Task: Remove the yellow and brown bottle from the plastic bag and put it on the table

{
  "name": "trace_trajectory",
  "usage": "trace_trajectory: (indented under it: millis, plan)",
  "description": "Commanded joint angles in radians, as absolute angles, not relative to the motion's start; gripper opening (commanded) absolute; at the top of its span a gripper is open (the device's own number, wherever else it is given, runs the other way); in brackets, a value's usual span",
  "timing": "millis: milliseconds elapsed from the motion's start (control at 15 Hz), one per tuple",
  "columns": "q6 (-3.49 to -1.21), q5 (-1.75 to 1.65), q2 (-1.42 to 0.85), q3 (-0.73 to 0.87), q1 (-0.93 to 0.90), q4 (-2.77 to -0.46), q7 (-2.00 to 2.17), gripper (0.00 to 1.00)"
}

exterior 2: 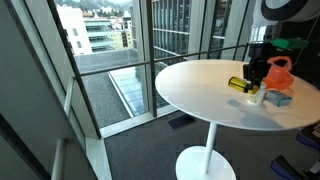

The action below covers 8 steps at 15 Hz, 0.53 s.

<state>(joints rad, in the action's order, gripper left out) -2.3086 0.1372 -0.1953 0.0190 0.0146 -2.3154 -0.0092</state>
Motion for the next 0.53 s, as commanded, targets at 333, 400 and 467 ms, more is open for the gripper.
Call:
trace_trajectory:
  millis: [333,400,467]
  plan:
    - [-2.315,0.078,-0.25,0.045,0.037,-2.302,-0.004,0.19]
    - [-2.319,0.073,-0.254,0.05,0.039,-2.303,-0.004,0.19]
    - [-2.323,0.068,-0.258,0.054,0.041,-2.303,-0.002,0.19]
